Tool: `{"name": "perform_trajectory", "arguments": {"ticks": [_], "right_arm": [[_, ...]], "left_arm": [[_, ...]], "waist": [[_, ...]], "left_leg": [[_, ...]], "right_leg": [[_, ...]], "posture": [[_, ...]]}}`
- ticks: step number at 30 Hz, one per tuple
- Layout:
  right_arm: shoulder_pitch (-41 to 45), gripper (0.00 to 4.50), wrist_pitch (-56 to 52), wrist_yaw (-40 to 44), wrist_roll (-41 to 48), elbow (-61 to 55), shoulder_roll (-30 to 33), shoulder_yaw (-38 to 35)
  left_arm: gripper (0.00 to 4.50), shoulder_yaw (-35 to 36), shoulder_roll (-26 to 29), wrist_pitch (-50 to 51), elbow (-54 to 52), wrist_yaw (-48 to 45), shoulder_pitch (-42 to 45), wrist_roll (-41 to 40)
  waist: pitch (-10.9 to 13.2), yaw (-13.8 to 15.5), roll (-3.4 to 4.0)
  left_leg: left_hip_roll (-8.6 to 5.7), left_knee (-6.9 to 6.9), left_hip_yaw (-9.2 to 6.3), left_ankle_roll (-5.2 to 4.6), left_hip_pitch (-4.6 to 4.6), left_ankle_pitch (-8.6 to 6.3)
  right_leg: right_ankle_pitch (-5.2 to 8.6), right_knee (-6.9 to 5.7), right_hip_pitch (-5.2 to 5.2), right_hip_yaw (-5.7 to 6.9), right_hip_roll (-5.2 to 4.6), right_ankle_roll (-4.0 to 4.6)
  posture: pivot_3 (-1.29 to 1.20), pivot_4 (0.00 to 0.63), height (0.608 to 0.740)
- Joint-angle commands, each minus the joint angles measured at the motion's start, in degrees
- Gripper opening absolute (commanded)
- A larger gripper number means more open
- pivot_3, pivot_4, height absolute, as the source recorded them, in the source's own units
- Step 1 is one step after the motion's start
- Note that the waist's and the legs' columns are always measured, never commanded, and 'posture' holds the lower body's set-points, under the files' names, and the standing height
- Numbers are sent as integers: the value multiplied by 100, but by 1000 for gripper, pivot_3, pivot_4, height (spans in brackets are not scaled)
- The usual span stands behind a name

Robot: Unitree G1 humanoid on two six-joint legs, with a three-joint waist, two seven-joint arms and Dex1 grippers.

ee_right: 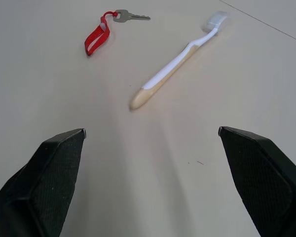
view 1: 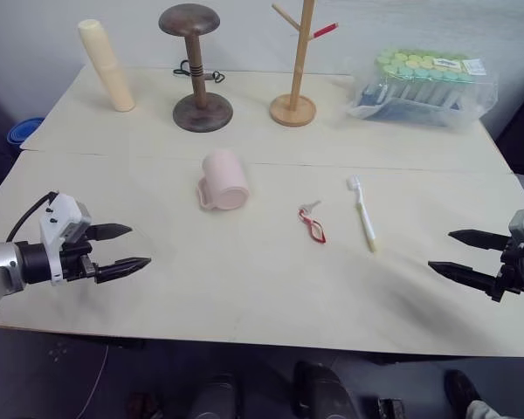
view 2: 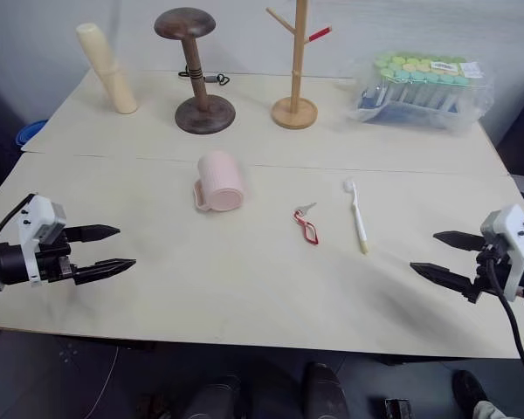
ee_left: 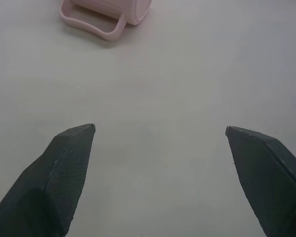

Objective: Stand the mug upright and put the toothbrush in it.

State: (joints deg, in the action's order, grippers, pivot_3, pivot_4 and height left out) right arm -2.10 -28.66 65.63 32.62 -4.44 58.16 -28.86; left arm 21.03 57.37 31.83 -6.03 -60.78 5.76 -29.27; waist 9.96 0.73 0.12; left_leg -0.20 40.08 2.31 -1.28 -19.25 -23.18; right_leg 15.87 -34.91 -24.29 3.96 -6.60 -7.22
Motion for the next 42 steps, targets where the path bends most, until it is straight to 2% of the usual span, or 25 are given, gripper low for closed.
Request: {"name": "perform_trajectory", "arguments": {"ticks": [1, 16, 23, 27, 29, 32, 38, 42], "right_arm": [[68, 4493, 101, 6, -8, -85, 14, -44], [71, 4493, -134, -124, 59, -131, -50, -42], [83, 4493, -308, -176, 136, -212, -73, -19], [178, 4493, -472, -301, 217, -528, -73, 64], [521, 4493, -856, -660, 507, -1076, -208, 323], [1295, 4493, -1679, -1603, 926, -1853, -736, 964], [2641, 4493, -2417, -3853, -179, -1844, -2417, 2775], [3060, 4493, -2105, -4413, -998, -1201, -3004, 3438]], "left_arm": [[4500, 52, 2, -78, -31, -46, 64, -46], [4500, 37, -117, 203, -98, 46, 58, -150], [4500, -19, -134, 428, -304, -24, 152, -350], [4500, -42, 21, 889, -672, -180, 265, -726], [4500, -112, 153, 1331, -1082, -322, 527, -1199], [4500, -389, 245, 1722, -1474, -399, 1082, -1628], [4500, -1061, 85, 1782, -1383, -417, 2014, -1657], [4500, -1326, -77, 1645, -1206, -385, 2362, -1521]], "waist": [[0, 1, 0], [0, 2, 0], [0, 4, 0], [0, -3, 0], [0, -6, 0], [1, -64, -3], [-1, -112, 4], [-1, -91, 4]], "left_leg": [[0, 0, 0, 0, 0, 0], [0, 1, 1, 0, 0, 0], [0, 2, 0, 0, 0, 0], [0, 3, 0, 0, 0, 0], [0, 5, -1, 0, 0, 0], [4, 18, -8, 4, -4, 2], [-2, 9, -6, 22, -8, 4], [-16, 10, -8, 21, -21, 4]], "right_leg": [[0, 0, 0, 0, 0, 0], [0, -2, 0, 0, 0, 0], [0, -3, 0, 0, 0, 0], [0, -4, 0, -1, -1, 0], [0, -7, 0, -1, -1, 0], [0, -12, -2, 1, -1, 0], [2, -21, -18, -1, 6, 4], [3, -20, -26, 6, 7, 6]], "posture": [[0, 150, 740], [0, 150, 740], [0, 150, 740], [0, 150, 740], [0, 150, 740], [0, 150, 740], [0, 150, 740], [0, 150, 740]]}}
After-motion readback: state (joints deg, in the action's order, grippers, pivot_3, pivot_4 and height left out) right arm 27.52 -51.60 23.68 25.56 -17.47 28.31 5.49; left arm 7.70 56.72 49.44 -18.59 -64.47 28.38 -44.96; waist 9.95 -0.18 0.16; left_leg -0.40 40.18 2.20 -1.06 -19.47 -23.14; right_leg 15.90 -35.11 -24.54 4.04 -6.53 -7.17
